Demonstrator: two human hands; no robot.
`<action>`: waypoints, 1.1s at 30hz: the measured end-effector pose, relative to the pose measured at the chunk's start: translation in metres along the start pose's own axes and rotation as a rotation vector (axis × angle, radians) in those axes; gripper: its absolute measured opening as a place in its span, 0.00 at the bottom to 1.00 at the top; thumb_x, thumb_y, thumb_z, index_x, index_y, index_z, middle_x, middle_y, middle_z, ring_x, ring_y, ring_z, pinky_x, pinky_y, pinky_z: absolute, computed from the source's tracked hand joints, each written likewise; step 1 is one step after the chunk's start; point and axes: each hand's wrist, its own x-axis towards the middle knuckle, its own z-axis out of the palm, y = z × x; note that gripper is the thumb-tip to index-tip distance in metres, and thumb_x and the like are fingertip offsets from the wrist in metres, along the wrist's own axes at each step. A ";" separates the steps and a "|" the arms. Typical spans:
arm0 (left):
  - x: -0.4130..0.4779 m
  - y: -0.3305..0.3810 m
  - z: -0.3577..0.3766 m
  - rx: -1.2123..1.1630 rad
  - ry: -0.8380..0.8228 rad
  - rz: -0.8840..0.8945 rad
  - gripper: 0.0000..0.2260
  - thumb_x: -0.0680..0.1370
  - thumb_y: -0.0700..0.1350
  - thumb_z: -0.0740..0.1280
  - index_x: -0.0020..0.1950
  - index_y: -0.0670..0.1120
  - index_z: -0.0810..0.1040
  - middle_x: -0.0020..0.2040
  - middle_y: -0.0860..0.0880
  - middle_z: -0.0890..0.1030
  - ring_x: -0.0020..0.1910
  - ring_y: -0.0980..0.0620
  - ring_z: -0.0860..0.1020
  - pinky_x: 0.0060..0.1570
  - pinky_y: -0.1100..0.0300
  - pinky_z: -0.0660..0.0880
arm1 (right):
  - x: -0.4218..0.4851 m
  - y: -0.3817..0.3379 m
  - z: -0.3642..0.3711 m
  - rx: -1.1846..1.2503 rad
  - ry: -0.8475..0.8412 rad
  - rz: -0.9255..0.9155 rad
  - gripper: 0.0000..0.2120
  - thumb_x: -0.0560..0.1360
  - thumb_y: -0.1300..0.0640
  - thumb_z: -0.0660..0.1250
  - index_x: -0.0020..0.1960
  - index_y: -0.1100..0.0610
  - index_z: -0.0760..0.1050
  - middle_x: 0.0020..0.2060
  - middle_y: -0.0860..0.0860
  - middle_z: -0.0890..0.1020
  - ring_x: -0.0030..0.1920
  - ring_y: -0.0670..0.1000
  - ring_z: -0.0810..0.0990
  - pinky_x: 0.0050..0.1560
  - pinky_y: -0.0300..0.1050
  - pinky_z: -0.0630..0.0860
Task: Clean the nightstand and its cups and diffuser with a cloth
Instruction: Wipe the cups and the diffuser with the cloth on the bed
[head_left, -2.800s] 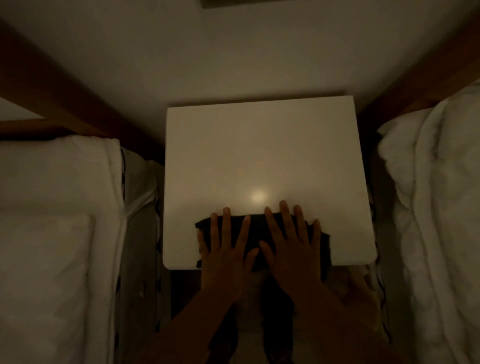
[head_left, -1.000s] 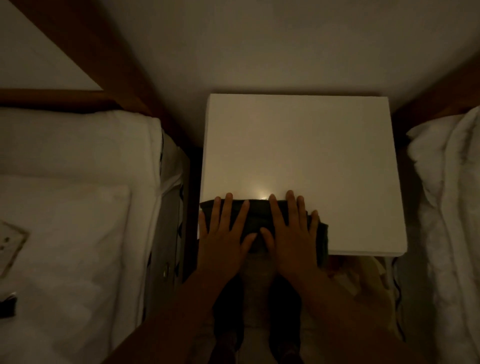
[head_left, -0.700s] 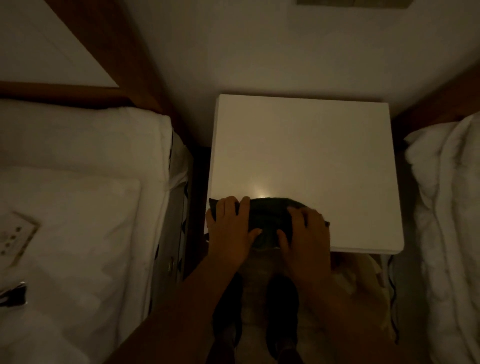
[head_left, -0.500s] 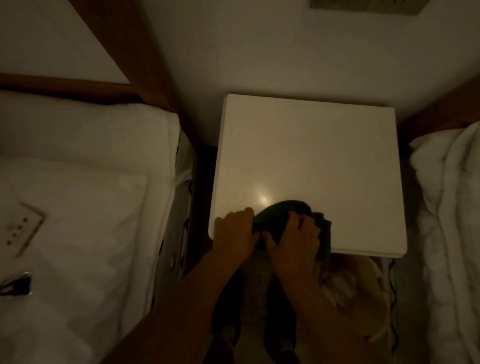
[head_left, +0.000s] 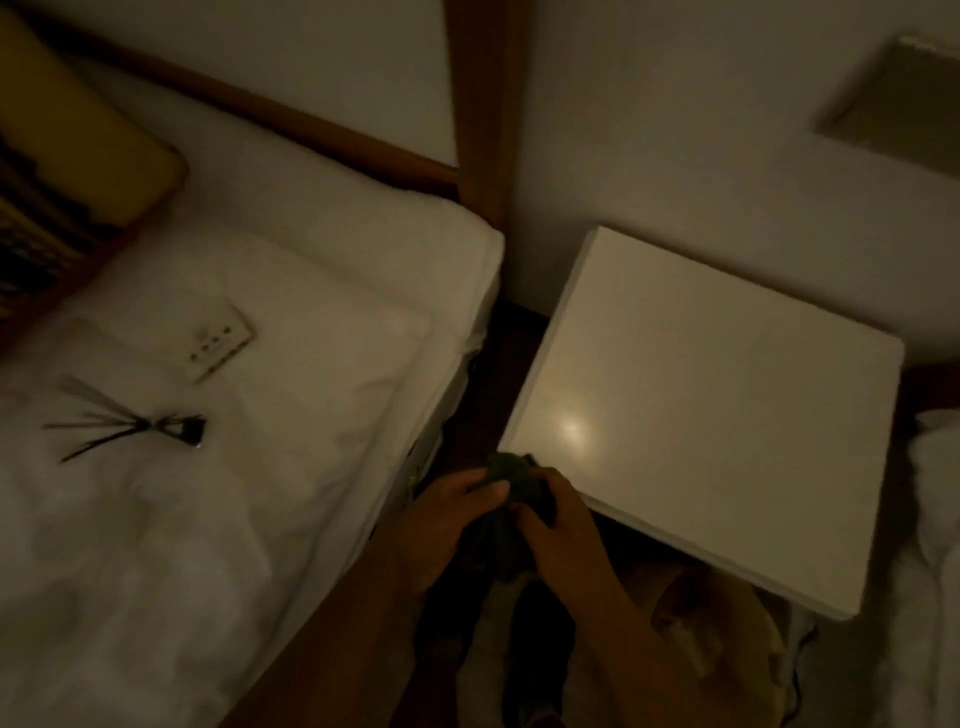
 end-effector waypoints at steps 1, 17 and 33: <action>-0.011 -0.001 -0.005 0.022 0.043 0.038 0.16 0.78 0.47 0.67 0.64 0.42 0.78 0.60 0.39 0.81 0.59 0.42 0.80 0.64 0.48 0.75 | -0.002 -0.009 0.007 -0.020 -0.035 0.024 0.11 0.77 0.53 0.65 0.58 0.54 0.74 0.53 0.54 0.80 0.55 0.52 0.80 0.58 0.53 0.78; -0.203 -0.069 -0.119 -0.029 0.989 0.214 0.07 0.77 0.46 0.69 0.45 0.42 0.78 0.37 0.47 0.80 0.36 0.52 0.79 0.35 0.67 0.75 | -0.070 -0.132 0.185 -0.186 -0.597 -0.071 0.10 0.75 0.67 0.65 0.43 0.53 0.80 0.38 0.51 0.84 0.41 0.50 0.83 0.36 0.36 0.77; -0.253 -0.145 -0.289 0.040 1.358 0.041 0.16 0.74 0.48 0.72 0.59 0.49 0.73 0.49 0.52 0.78 0.43 0.57 0.77 0.42 0.65 0.73 | -0.076 -0.128 0.330 0.091 -0.667 0.391 0.15 0.78 0.62 0.53 0.49 0.60 0.79 0.41 0.58 0.86 0.42 0.58 0.85 0.44 0.52 0.76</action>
